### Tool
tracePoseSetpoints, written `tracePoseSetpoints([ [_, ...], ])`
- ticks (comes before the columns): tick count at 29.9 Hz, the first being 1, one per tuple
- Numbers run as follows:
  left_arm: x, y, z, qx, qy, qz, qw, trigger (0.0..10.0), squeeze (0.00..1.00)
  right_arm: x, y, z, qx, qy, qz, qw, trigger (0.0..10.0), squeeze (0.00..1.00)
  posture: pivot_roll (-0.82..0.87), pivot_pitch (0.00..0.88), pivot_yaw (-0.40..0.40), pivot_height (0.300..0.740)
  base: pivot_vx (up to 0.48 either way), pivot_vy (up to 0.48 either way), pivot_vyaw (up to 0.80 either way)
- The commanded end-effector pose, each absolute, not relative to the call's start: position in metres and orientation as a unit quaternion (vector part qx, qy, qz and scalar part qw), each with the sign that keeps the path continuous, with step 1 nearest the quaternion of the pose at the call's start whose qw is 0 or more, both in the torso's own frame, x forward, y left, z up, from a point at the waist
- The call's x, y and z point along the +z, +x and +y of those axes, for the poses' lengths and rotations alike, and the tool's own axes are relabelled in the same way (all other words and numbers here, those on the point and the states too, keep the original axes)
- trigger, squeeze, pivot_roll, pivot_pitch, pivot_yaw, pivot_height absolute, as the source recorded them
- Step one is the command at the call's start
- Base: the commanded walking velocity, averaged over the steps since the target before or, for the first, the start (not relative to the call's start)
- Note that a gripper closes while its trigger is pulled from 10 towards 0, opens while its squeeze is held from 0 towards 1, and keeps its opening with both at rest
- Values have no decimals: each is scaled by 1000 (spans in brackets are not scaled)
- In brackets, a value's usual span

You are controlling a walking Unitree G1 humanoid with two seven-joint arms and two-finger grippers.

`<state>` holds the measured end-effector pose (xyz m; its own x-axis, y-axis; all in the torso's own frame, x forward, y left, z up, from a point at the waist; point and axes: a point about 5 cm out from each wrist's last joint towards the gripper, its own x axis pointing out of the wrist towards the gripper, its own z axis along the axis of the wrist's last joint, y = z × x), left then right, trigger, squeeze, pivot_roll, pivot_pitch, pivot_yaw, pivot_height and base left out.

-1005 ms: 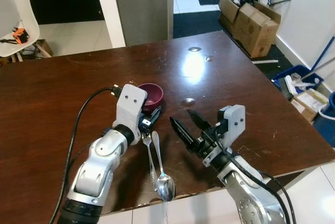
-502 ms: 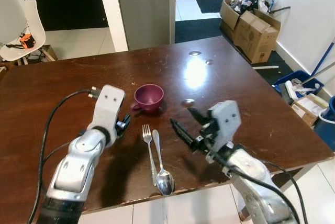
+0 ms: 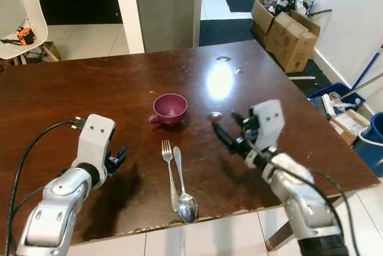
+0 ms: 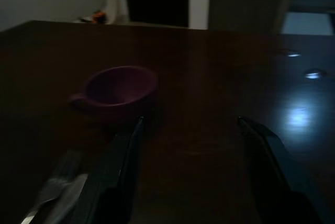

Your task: Setting the table

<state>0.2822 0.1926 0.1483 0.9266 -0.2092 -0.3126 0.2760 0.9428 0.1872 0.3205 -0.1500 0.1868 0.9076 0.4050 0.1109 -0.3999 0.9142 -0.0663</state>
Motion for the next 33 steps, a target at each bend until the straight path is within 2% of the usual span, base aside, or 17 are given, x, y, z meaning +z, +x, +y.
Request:
tracePoseSetpoints([
  [1,146,278,177,-173,113,153,966,10000,0,182,322,-154,193,-19,-56,979,10000,0,-28,57,95,740,0,0,0],
  [2,145,280,160,-208,126,149,959,10000,0,182,323,-159,177,-12,-58,982,10000,0,-33,56,97,740,0,0,0],
  [4,144,281,156,-216,131,149,956,10000,0,182,324,-161,173,-10,-59,983,10000,0,-36,56,101,740,0,0,0],
  [6,140,292,124,-256,167,136,942,10000,0,185,326,-165,154,-8,-68,986,10000,0,-39,58,105,740,0,0,0],
  [7,140,292,124,-256,167,136,942,10000,0,185,326,-165,154,-8,-68,986,10000,0,-39,58,105,740,0,0,0],
  [10,136,301,103,-268,179,138,936,10000,0,186,327,-161,159,-2,-74,985,10000,0,-45,58,113,740,0,0,0],
  [15,133,307,90,-277,196,148,929,10000,0,185,326,-155,164,0,-77,983,10000,0,-49,64,120,740,0,0,0],
  [18,131,307,96,-273,241,149,919,10000,0,184,324,-150,169,2,-78,982,10000,0,-45,66,124,740,0,0,0],
  [23,119,301,108,-269,227,198,915,10000,0,182,323,-148,173,3,-78,982,10000,0,-37,71,131,740,0,0,0],
  [27,102,291,121,-277,269,225,894,10000,0,182,324,-148,172,7,-80,982,10000,0,-29,72,132,740,0,0,0],
  [33,96,300,137,-233,290,233,899,10000,0,183,324,-147,173,8,-82,982,10000,0,-34,69,131,740,0,0,0],
])
